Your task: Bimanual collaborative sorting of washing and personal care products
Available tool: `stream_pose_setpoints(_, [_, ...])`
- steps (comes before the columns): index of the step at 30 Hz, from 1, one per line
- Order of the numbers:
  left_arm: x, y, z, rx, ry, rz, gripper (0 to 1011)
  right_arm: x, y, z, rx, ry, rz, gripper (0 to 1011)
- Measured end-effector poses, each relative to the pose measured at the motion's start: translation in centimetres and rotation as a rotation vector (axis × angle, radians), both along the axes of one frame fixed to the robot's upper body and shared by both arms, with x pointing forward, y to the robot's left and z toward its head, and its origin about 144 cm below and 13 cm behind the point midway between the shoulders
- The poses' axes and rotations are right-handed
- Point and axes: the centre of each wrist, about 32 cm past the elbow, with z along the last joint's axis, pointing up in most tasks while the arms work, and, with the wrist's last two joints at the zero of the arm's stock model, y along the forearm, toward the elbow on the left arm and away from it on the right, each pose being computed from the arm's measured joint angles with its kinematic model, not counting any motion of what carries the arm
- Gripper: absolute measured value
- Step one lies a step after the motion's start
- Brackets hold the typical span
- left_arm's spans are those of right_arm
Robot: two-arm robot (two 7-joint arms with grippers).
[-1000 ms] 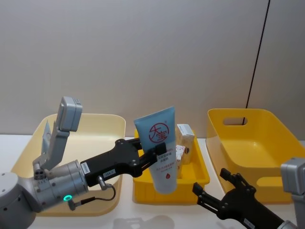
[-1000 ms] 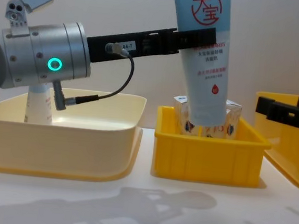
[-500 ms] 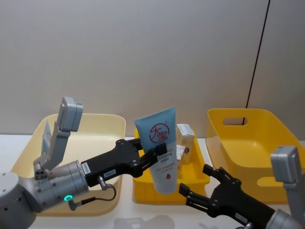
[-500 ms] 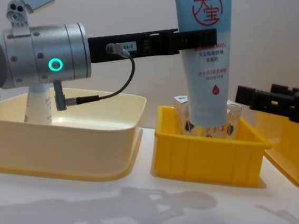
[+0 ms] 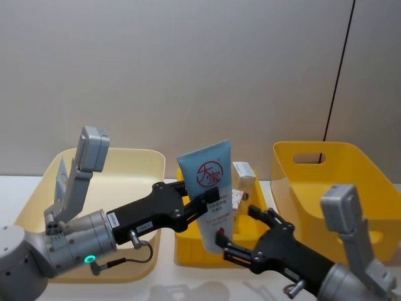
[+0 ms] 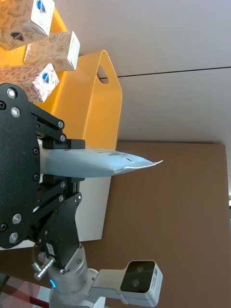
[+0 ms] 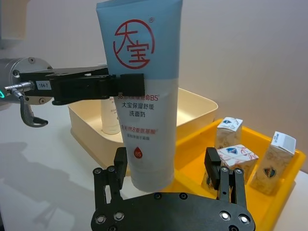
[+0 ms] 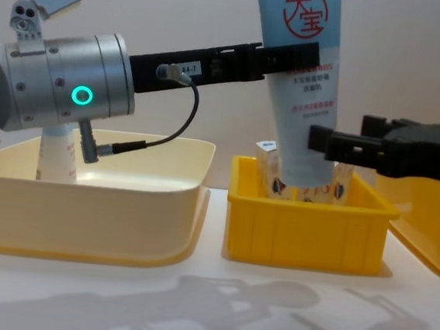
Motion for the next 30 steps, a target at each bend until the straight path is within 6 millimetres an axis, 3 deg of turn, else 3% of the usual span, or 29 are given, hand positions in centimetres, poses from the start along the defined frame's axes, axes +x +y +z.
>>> stream_pose_setpoints(12, [0.0,0.0,0.0,0.0,0.0,0.0,267,1.4,2.2,-0.4,-0.011,-0.022,0.036,977])
stream_pose_setpoints(23, [0.0,0.0,0.0,0.0,0.0,0.0,267,2.0,3.2,-0.6,-0.018,-0.028,0.055,689])
stream_pose_setpoints(30, [0.0,0.0,0.0,0.0,0.0,0.0,292,2.1,3.4,-0.6,-0.018,-0.031,0.061,632])
